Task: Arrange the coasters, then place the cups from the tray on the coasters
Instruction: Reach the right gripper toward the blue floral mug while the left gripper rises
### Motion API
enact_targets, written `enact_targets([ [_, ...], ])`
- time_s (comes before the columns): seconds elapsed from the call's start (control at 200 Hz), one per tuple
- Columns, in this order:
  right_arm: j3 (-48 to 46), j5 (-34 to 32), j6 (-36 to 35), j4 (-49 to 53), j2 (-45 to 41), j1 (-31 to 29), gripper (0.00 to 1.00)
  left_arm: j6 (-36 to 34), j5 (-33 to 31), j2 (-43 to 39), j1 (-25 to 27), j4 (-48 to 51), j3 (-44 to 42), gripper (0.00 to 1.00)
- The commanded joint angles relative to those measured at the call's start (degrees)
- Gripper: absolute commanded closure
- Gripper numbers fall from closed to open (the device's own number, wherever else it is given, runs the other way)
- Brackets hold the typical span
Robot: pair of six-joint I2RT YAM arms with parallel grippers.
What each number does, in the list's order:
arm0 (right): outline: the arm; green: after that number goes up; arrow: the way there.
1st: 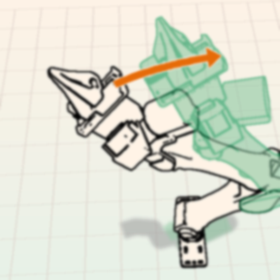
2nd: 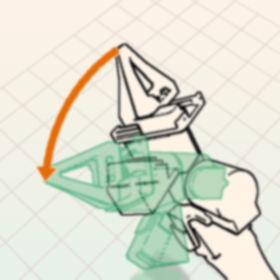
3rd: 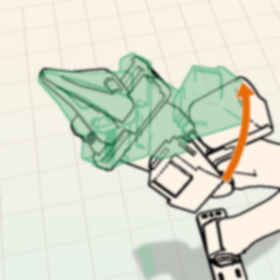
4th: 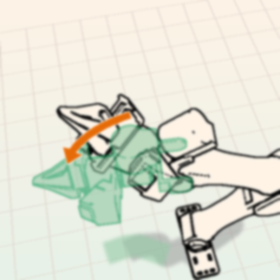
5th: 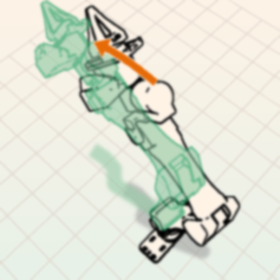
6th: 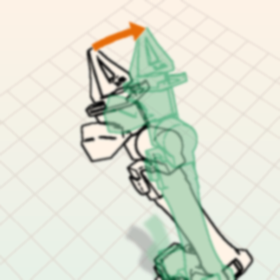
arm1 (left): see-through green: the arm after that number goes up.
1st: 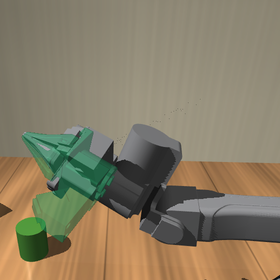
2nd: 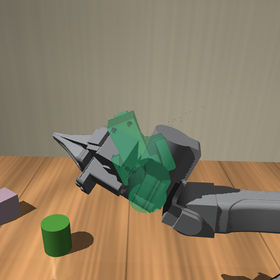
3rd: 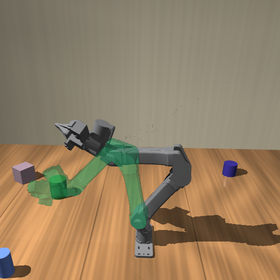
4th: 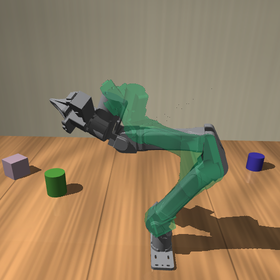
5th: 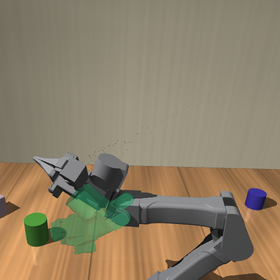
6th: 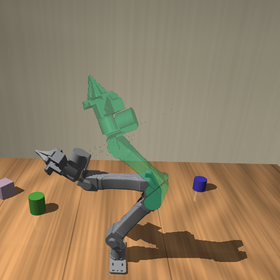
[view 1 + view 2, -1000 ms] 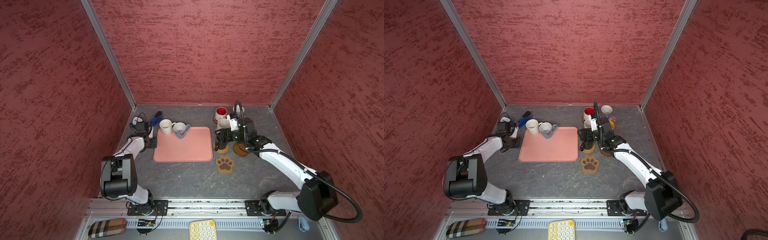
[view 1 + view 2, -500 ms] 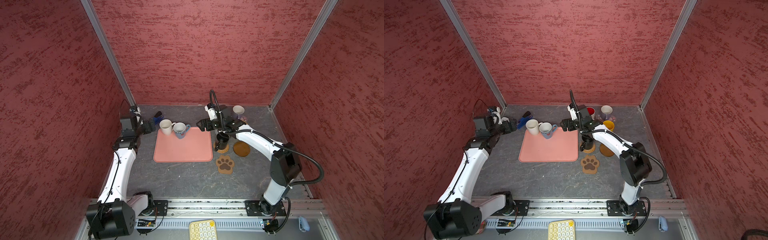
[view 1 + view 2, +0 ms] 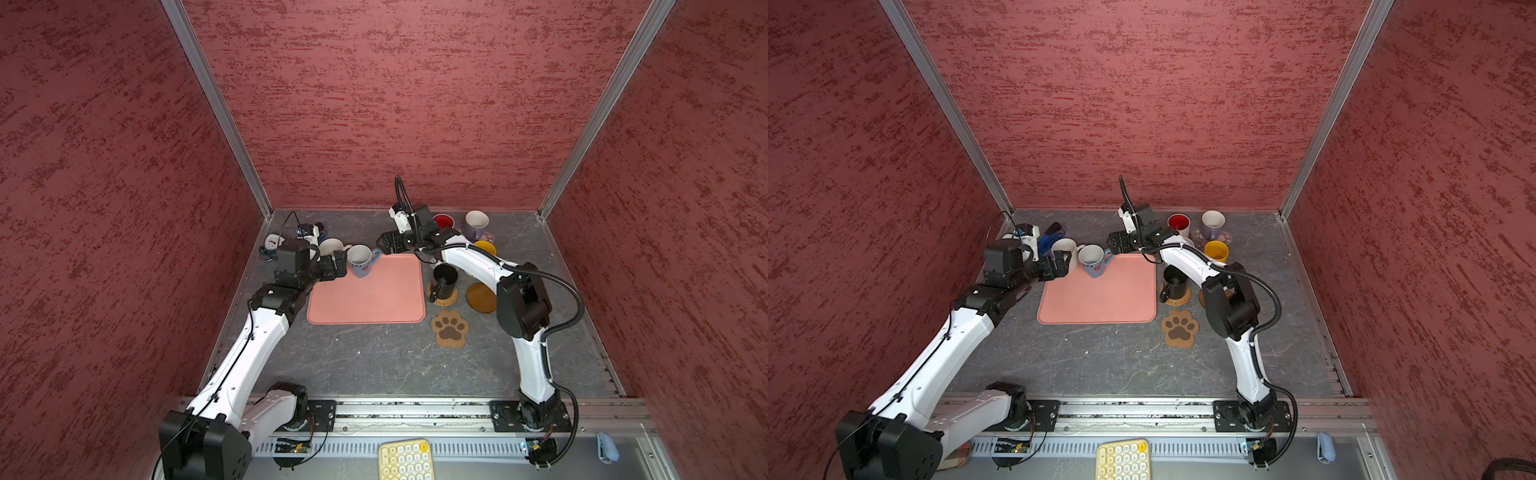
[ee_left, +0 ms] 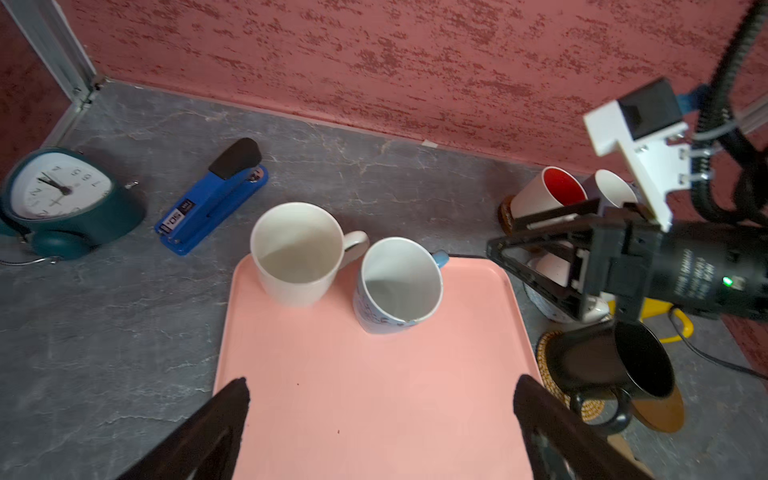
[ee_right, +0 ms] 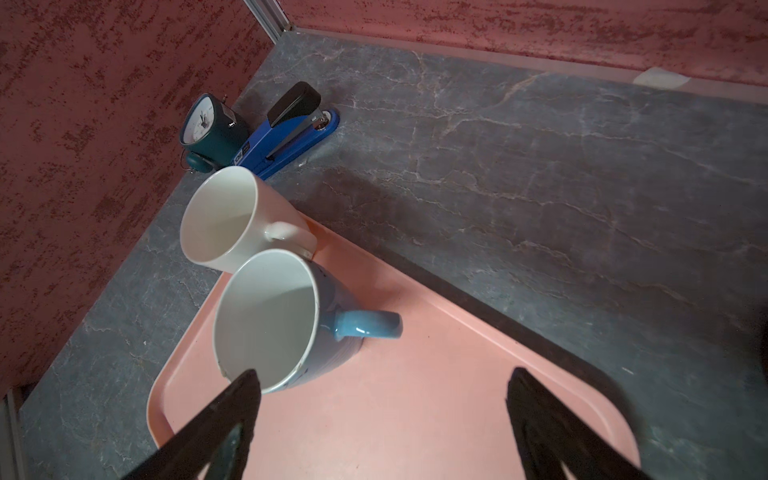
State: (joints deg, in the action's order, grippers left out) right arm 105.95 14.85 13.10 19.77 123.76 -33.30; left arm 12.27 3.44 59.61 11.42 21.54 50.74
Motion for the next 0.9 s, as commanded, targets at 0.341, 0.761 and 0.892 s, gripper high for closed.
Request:
enact_targets([
  [0.341, 20.9, -0.8, -2.7, 9.3, 14.5, 0.6, 0.09, 4.8, -5.9, -5.1, 10.2, -3.4, -12.8, 0.0],
  [0.761, 32.5, -2.1, -4.4, 18.3, 23.1, 1.0, 0.09, 4.9, -7.4, -12.9, 11.6, 0.4, -15.5, 0.0],
  [0.892, 31.4, -2.8, -5.3, 19.5, 22.4, 1.0, 0.1, 5.5, -6.5, -14.9, 11.6, 1.9, -14.6, 0.0],
])
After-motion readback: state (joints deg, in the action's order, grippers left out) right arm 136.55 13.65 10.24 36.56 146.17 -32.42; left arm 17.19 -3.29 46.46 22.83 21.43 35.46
